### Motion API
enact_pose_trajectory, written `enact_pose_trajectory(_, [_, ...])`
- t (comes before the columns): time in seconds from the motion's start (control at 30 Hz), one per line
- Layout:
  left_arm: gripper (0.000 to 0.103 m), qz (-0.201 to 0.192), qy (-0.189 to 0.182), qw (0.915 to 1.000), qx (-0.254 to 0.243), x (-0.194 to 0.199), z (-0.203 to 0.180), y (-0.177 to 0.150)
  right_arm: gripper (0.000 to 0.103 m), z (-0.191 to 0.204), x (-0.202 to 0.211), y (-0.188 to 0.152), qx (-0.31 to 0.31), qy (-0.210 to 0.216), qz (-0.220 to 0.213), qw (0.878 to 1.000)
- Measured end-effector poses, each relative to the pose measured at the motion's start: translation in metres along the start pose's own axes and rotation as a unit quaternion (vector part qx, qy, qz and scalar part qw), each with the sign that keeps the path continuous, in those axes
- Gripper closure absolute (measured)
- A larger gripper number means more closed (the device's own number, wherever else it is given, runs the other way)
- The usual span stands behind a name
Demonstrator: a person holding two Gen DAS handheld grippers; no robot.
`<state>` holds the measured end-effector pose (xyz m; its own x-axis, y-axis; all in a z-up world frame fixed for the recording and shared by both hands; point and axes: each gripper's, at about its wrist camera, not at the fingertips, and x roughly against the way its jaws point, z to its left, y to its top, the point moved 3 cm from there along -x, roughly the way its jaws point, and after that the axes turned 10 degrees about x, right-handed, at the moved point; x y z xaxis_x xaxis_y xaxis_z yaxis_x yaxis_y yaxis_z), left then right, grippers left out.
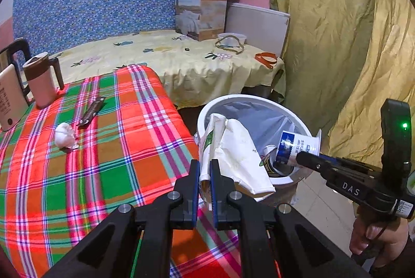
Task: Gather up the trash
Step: 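Open the left tool over the bin while the right tool releases the milk bottle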
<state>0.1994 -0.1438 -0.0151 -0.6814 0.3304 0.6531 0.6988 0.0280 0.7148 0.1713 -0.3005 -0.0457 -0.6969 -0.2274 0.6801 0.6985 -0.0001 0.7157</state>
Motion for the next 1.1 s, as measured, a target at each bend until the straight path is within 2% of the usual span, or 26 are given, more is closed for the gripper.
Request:
enact_pose_trajectory(0.67, [0.096,0.026,-0.013,0.9993,-0.022,-0.062,-0.030,0.017,0.088,-0.025,-0.016,0.019,-0.007,-0.006,-0.006,1.000])
enact_pose_trajectory(1.1, [0.095,0.054,-0.018,0.9980,-0.026,-0.090,-0.031,0.010,0.088,-0.030,-0.023,0.006,-0.020,0.001,0.017,1.000])
